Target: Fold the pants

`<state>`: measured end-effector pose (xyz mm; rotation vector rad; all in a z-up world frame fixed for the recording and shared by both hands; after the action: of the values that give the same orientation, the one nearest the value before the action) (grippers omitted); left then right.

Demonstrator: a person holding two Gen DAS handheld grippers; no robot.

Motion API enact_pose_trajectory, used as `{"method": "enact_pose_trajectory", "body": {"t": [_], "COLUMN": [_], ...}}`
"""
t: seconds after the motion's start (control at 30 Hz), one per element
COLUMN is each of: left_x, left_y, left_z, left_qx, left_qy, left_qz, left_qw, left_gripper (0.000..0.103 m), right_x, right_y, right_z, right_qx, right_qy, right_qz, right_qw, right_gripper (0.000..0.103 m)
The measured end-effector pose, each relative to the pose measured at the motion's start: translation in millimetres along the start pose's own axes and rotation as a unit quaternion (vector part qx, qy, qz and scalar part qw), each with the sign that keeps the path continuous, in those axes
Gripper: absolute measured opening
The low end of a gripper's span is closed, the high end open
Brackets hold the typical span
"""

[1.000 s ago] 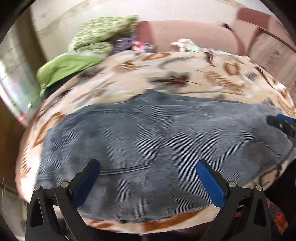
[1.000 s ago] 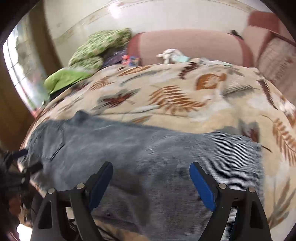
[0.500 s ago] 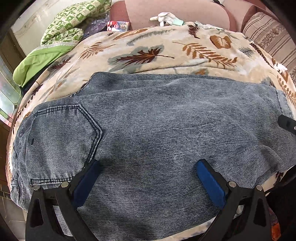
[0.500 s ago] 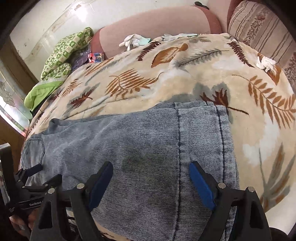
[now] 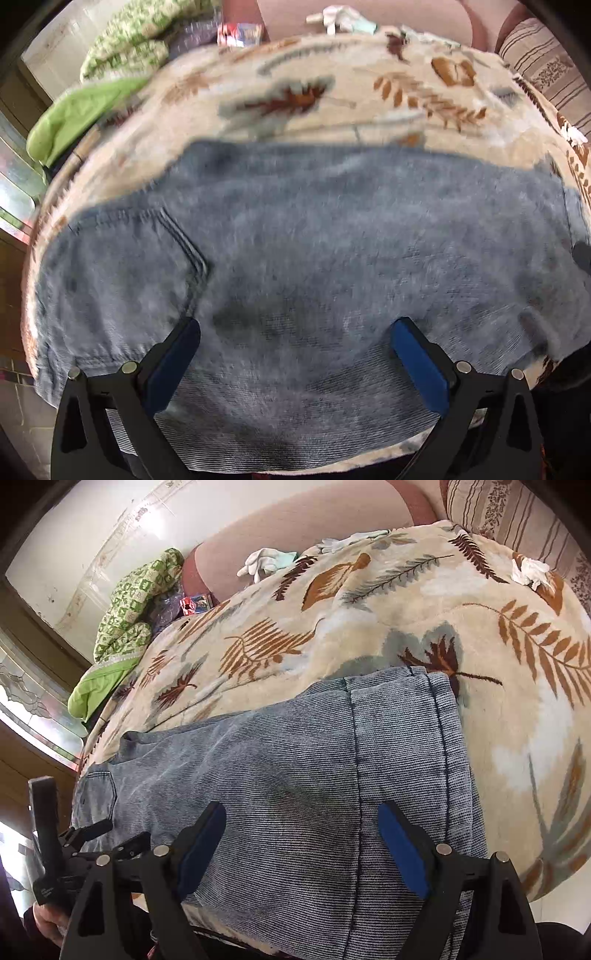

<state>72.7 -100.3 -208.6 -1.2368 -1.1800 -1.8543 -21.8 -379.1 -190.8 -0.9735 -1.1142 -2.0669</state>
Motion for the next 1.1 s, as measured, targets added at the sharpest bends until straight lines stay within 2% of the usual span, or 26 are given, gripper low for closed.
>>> {"method": "enact_pose_trajectory", "body": {"t": [0.13,0.2,0.3,0.53,0.7,0.97,1.1], "left_x": [15.8,10.7,-9.0,-4.3,3.3,-5.6,-6.5], "left_y": [15.7,16.4,8.0,10.7,7.1,4.0,4.1], "left_z": [-5.4,-10.7,-21.5,-20.0,-28.1,-29.3,-31.5], "left_qx": [-0.003,-0.007,-0.017,-0.01,-0.03,-0.028,-0.027], "left_qy": [0.011,0.007,0.006,0.003,0.005,-0.005,0.008], "left_qz": [-0.04,-0.031,0.007,0.002,-0.015,-0.009,-0.006], "left_qw": [0.9991,0.9995,0.9998,0.9999,0.9994,0.9996,0.9996], "left_gripper": [0.103,0.103,0.103,0.103,0.103,0.103,0.103], "right_x": [0.4,1.0,1.3,0.6,1.5,-1.7,-3.9], "right_y": [0.2,-0.2,-0.8,-0.9,-1.6,-0.6,-0.8], "right_z": [-0.7,-1.2,-0.9,-1.1,-0.5,0.7,1.7], "right_qx": [-0.003,-0.006,-0.007,-0.007,-0.006,0.002,0.01], "right_qy": [0.007,0.011,0.014,0.015,0.009,-0.004,-0.014], "right_qz": [0.003,0.004,0.004,0.004,0.002,-0.002,-0.006], "right_qw": [1.0,1.0,1.0,1.0,1.0,1.0,1.0], "right_gripper": [0.087,0.087,0.087,0.087,0.087,0.088,0.088]}}
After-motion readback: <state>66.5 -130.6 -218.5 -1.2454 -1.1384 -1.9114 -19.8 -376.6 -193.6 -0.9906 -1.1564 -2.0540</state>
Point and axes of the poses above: each gripper's, at about its wrist camera, not at the fingertips, and x roughly against the way its jaws point, z to its left, y to its top, the point moved 8 cm from there along -x, roughly the way its jaws point
